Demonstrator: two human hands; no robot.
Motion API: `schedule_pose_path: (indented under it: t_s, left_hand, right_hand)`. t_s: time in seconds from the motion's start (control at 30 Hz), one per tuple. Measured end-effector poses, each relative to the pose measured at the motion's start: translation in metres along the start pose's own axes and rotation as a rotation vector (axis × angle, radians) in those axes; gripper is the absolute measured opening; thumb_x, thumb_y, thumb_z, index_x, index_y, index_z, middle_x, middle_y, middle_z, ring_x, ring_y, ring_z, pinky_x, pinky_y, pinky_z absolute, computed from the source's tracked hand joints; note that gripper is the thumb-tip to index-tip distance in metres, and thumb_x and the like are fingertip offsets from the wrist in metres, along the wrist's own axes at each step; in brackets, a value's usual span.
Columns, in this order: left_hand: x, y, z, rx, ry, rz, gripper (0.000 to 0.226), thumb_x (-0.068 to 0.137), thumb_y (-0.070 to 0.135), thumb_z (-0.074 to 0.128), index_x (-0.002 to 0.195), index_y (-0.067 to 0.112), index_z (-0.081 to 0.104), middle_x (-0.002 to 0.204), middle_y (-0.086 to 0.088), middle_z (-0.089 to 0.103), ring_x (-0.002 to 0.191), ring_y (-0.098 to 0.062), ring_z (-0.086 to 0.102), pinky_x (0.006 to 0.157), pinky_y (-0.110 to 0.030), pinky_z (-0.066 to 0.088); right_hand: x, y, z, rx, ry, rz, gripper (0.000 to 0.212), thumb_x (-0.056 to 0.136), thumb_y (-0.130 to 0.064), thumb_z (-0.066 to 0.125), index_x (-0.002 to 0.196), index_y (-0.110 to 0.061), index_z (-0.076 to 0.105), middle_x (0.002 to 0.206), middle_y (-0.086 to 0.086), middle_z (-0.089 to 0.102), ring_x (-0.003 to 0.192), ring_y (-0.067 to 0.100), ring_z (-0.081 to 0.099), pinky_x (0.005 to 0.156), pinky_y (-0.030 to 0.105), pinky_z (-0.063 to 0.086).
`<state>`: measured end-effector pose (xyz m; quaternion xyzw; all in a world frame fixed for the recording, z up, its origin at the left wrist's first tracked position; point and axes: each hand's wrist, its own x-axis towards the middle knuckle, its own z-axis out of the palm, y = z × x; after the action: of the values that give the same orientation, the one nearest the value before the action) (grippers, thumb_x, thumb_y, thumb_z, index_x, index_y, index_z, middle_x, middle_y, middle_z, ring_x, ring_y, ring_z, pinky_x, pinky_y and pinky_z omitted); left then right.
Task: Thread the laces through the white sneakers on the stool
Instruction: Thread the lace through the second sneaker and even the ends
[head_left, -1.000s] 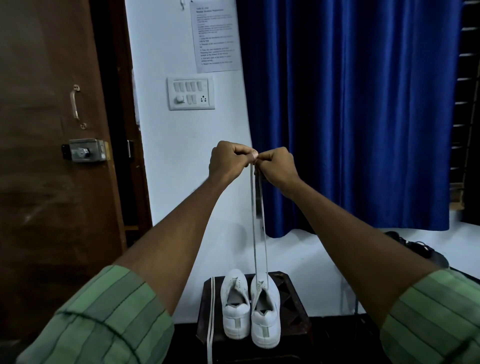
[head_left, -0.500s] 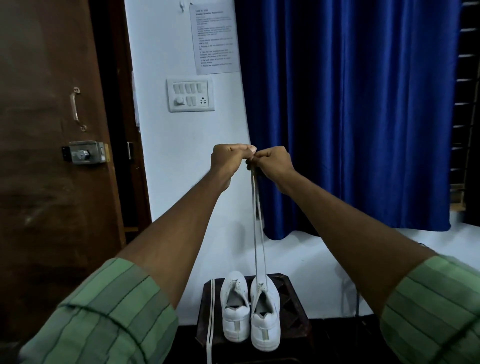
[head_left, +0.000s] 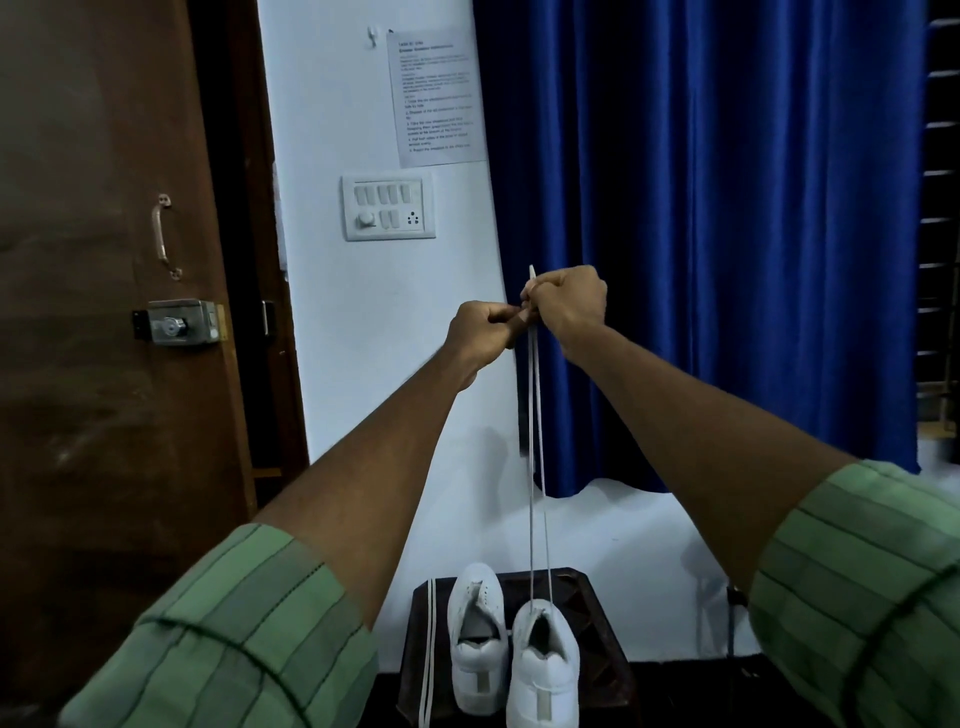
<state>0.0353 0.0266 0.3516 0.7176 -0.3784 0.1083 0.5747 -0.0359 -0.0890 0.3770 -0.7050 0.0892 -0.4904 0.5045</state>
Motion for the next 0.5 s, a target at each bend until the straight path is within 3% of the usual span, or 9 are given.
schedule_pose_path:
  t_s: [0.13,0.27,0.37,0.5]
  left_hand:
    - [0.001,-0.01,0.005,0.085,-0.07,-0.006,0.025,0.099,0.032,0.072,0.101,0.008,0.08,0.094,-0.015,0.076,0.076,-0.013,0.066,0.056,-0.013,0.045]
    - [0.002,-0.018,0.014,0.123,-0.13,-0.044,0.017,0.095,0.034,0.075,0.098,0.019,0.082,0.093,-0.001,0.079,0.079,-0.014,0.068,0.067,-0.024,0.052]
    - [0.0,-0.018,0.02,0.084,-0.117,-0.068,0.021,0.099,0.032,0.071,0.092,0.017,0.084,0.086,0.003,0.08,0.075,-0.015,0.068,0.071,-0.03,0.057]
    - [-0.007,-0.016,0.025,0.09,-0.226,-0.092,0.028,0.106,0.025,0.061,0.096,0.006,0.079,0.092,-0.011,0.079,0.077,-0.018,0.07,0.072,-0.027,0.061]
  right_hand:
    - [0.002,-0.003,0.001,0.098,0.005,-0.02,0.026,0.091,0.007,0.058,0.076,-0.003,0.077,0.069,0.012,0.075,0.062,0.022,0.074,0.063,0.033,0.064]
    - [0.005,-0.015,0.007,0.142,-0.031,-0.06,0.026,0.093,0.007,0.059,0.078,-0.002,0.078,0.069,0.012,0.075,0.062,0.021,0.074,0.07,0.033,0.066]
    - [0.008,-0.018,0.005,0.164,0.058,-0.087,0.027,0.093,0.007,0.058,0.077,-0.004,0.078,0.067,0.011,0.074,0.06,0.019,0.073,0.068,0.03,0.065]
    - [0.006,-0.014,0.002,0.179,0.022,-0.061,0.026,0.093,0.007,0.059,0.079,-0.002,0.078,0.069,0.013,0.075,0.058,0.016,0.071,0.068,0.03,0.065]
